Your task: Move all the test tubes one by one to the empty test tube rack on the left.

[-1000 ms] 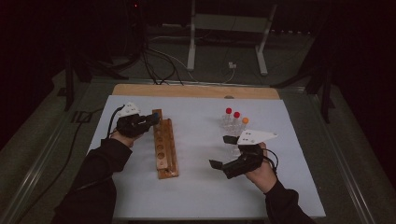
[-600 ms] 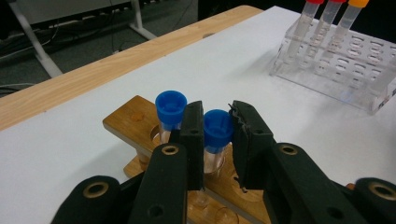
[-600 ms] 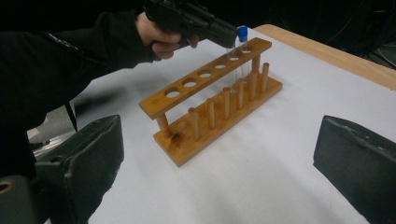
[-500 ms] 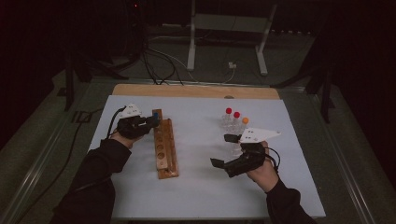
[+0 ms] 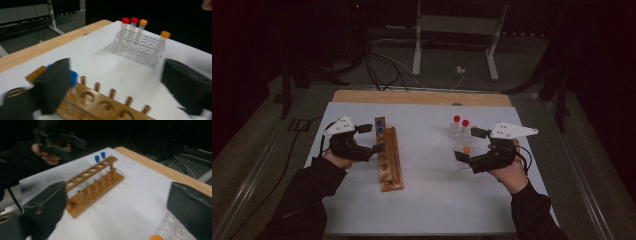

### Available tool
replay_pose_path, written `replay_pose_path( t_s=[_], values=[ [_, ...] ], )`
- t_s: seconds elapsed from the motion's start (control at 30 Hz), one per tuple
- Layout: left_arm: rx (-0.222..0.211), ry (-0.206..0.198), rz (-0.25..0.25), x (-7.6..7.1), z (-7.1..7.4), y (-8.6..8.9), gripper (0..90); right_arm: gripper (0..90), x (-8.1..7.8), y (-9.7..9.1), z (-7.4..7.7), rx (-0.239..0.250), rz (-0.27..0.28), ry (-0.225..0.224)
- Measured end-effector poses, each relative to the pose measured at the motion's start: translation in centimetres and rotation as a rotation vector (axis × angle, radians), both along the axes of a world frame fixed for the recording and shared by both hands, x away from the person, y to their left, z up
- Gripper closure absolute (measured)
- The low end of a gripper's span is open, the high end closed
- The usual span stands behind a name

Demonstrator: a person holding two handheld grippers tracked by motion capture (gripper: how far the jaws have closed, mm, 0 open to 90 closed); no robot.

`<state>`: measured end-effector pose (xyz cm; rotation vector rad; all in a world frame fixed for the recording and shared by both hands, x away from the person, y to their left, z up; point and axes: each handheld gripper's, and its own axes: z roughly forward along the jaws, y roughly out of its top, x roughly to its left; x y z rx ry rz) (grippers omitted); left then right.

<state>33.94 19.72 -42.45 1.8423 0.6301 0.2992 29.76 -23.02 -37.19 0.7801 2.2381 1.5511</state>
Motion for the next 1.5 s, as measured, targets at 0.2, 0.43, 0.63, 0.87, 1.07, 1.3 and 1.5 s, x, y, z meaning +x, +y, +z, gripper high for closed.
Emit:
replay_pose_path(
  t_s=[0.2,0.43,0.63,0.87,1.07,1.3,1.5],
  values=[
    [0.013,0.003,-0.047,-1.9,-0.6,-0.4,1.2,10.1,0.3,-1.4,-1.3,-0.042,-0.056,0.017],
    [0.014,0.007,-0.053,-2.7,-1.3,-0.3,1.2,22.7,0.6,-2.6,-4.1,-0.092,-0.106,0.063],
    [0.009,0.003,-0.051,-2.8,-1.4,-0.1,1.2,37.3,1.3,-3.0,-6.7,-0.151,-0.121,0.141],
    [0.005,0.004,-0.05,-2.8,-1.5,0.1,1.2,53.9,2.4,-2.6,-8.3,-0.206,-0.132,0.197],
    [0.005,0.008,-0.046,-2.7,-1.7,0.1,1.2,67.0,3.2,-2.2,-9.1,-0.254,-0.134,0.202],
    [0.013,0.013,-0.051,-2.7,-1.8,0.0,1.3,72.9,3.4,-1.9,-9.0,-0.24,-0.125,0.2],
    [0.015,0.013,-0.051,-2.6,-1.8,0.1,1.3,74.7,3.5,-1.7,-8.8,-0.262,-0.137,0.189]
  ],
)
